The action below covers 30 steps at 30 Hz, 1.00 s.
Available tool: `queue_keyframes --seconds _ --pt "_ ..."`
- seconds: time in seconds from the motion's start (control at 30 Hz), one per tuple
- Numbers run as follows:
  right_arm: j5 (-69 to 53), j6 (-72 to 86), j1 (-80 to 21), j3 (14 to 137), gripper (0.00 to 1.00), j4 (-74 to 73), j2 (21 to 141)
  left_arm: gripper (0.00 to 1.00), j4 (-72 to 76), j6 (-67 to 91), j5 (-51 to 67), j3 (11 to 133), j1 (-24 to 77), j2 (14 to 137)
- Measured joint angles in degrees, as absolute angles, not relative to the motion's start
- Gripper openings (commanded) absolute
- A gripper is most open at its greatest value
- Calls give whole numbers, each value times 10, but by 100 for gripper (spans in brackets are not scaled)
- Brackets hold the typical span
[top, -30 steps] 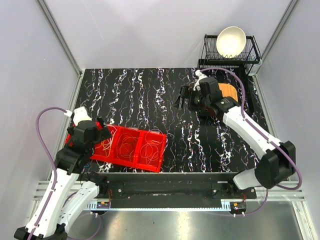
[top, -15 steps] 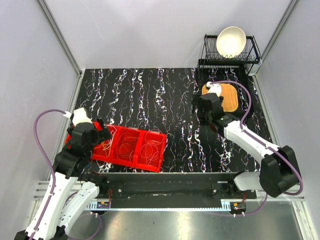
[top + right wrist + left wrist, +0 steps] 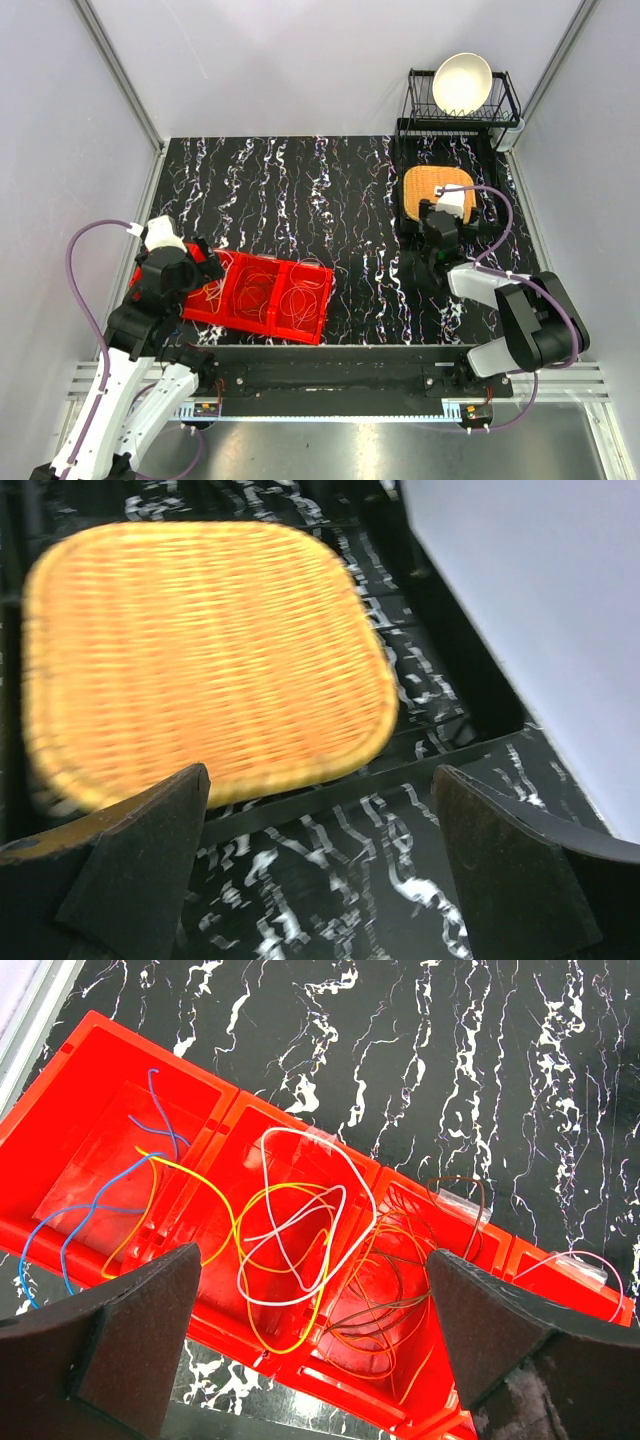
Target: Untangle the cables
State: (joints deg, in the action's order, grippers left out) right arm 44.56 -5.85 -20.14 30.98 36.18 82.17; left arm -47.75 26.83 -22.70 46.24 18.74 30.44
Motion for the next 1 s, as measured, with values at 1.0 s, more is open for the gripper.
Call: queue_keyframes --seconds 1.0 --pt "97 41 41 212 100 570 888 99 -474 263 -222 462 187 305"
